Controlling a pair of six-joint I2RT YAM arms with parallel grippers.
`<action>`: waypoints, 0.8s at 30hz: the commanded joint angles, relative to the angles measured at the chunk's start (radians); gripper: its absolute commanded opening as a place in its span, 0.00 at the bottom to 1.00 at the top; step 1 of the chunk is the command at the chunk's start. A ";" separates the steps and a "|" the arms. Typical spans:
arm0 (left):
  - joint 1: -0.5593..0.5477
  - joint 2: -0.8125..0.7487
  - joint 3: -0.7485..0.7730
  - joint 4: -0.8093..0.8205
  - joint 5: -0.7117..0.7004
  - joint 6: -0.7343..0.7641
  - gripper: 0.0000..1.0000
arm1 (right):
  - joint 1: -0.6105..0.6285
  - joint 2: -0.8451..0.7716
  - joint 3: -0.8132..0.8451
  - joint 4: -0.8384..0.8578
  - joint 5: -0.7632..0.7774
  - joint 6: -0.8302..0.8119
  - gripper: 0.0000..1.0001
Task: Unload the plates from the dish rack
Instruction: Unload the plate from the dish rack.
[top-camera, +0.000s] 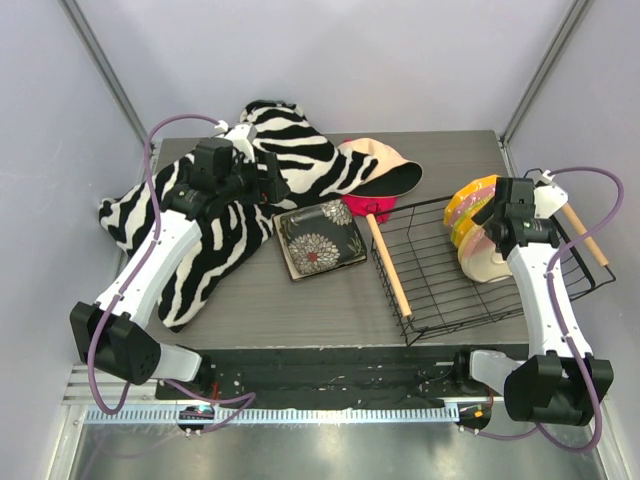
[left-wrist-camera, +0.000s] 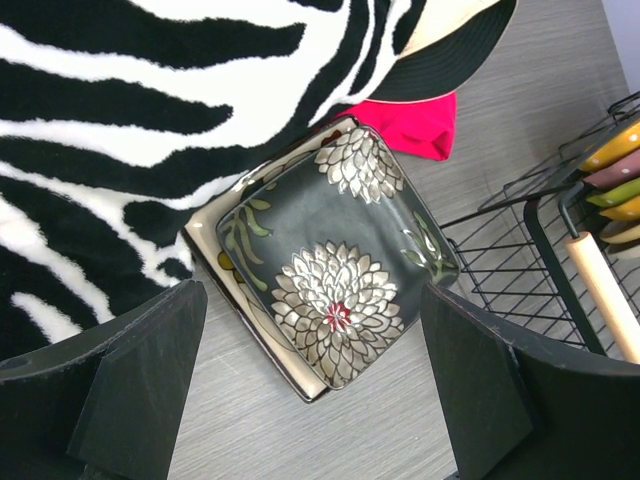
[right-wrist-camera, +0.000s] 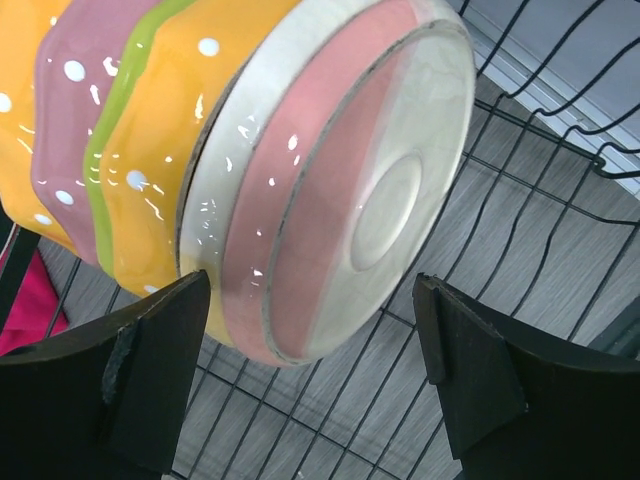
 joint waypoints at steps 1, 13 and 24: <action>0.001 -0.025 -0.006 0.050 0.046 -0.021 0.93 | -0.006 -0.045 -0.035 -0.071 0.110 0.010 0.89; 0.001 -0.031 -0.010 0.063 0.063 -0.032 0.93 | -0.006 -0.109 -0.052 -0.160 0.158 0.010 0.89; 0.001 -0.032 -0.015 0.069 0.076 -0.036 0.93 | -0.006 -0.120 -0.111 -0.139 0.168 0.011 0.90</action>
